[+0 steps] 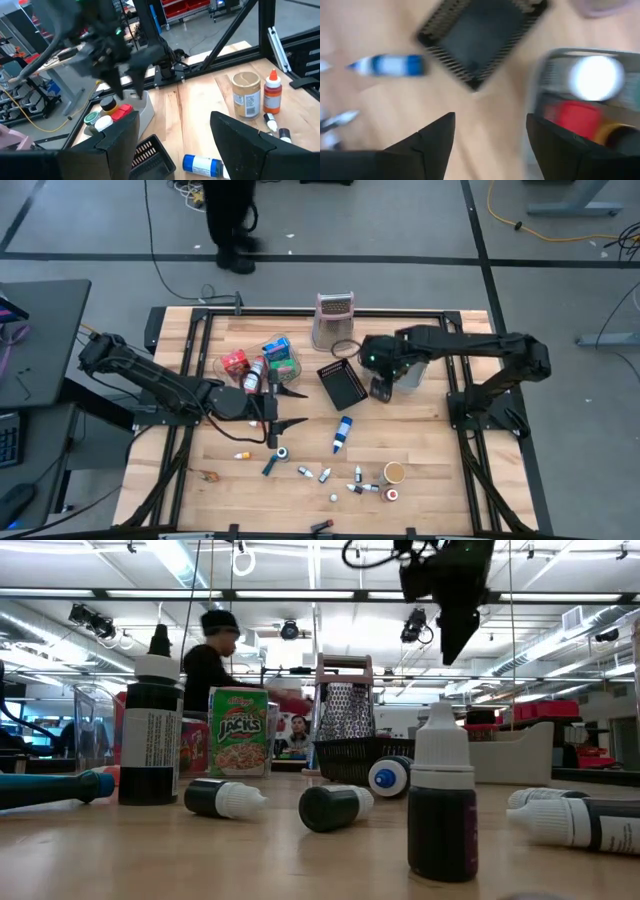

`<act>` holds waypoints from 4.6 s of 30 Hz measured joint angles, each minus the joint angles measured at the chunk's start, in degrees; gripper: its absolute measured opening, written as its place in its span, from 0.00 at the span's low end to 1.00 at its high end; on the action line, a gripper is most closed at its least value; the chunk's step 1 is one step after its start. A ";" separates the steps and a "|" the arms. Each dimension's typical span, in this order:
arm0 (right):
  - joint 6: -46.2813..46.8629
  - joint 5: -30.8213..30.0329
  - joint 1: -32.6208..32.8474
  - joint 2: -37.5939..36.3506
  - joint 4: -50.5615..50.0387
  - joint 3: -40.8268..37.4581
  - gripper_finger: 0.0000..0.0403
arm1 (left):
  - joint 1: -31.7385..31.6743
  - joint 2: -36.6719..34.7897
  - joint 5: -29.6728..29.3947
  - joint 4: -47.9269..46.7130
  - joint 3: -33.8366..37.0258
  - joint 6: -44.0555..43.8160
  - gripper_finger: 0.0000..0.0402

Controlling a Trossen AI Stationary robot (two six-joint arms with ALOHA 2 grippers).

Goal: Pick & Place Kitchen Items
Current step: Put the brown seasoning bottle into the gray bin

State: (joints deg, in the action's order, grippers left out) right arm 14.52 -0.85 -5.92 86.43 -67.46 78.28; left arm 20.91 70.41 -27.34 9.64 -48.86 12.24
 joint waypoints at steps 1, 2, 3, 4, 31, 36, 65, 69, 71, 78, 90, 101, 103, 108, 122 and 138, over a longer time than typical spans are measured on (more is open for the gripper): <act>0.02 1.12 1.43 -0.07 0.29 0.00 0.63 | 0.00 0.00 -0.01 -0.04 0.00 -0.15 0.63; 0.04 1.92 2.79 -0.05 0.69 0.00 0.63 | 0.00 0.00 -0.01 0.13 0.00 -0.77 0.63; 0.13 2.55 4.23 0.00 0.89 0.00 0.63 | 0.00 0.00 -0.01 0.17 0.00 -1.30 0.63; 0.14 3.14 5.66 0.00 1.04 0.00 0.63 | 0.00 0.00 -0.01 0.14 0.00 -1.89 0.63; 9.92 -16.39 45.01 -12.01 35.03 -16.11 0.63 | 0.09 0.00 1.50 0.60 0.00 -5.65 0.63; 4.29 -10.45 46.23 -12.59 52.87 -24.75 0.63 | 0.07 0.00 1.49 0.59 0.00 -5.64 0.63; -28.54 -30.25 43.55 -12.31 94.73 -37.94 0.63 | 0.04 -0.02 1.49 0.23 0.37 -6.48 0.63; -24.95 -30.42 43.43 -12.31 94.87 -37.94 0.65 | 0.04 -0.02 1.49 0.24 0.37 -6.48 0.63; -23.86 -30.58 43.41 -12.31 94.90 -37.94 0.67 | 0.04 -0.02 1.49 0.25 0.37 -6.48 0.63; -19.42 -31.22 43.70 -12.31 92.61 -37.94 0.79 | 0.04 -0.02 1.49 0.25 0.37 -6.48 0.63; -7.40 -27.85 50.61 -12.31 77.12 -37.94 0.83 | 0.04 -0.02 1.48 0.28 0.39 -7.51 0.63; 0.65 -23.36 51.15 -12.07 71.24 -38.73 0.84 | 0.04 -0.02 1.36 0.60 0.39 -7.54 0.63; 3.08 -23.06 51.24 -12.07 71.39 -40.52 0.84 | 0.04 -0.02 1.34 0.56 0.39 -7.53 0.63; 7.66 -22.63 51.37 -12.04 75.94 -46.67 0.84 | 0.04 -0.02 1.28 0.54 0.39 -7.53 0.63; 7.92 -19.65 51.37 -12.04 92.23 -55.58 0.84 | 0.04 -0.02 1.25 0.56 0.39 -7.55 0.63; 5.77 -15.95 51.39 -10.32 94.01 -55.58 0.84 | 0.04 -0.02 1.25 1.72 0.42 -7.55 0.63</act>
State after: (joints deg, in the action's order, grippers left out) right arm 20.29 -16.80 45.47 76.11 26.54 22.70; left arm 20.95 70.39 -26.09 11.35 -48.45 4.69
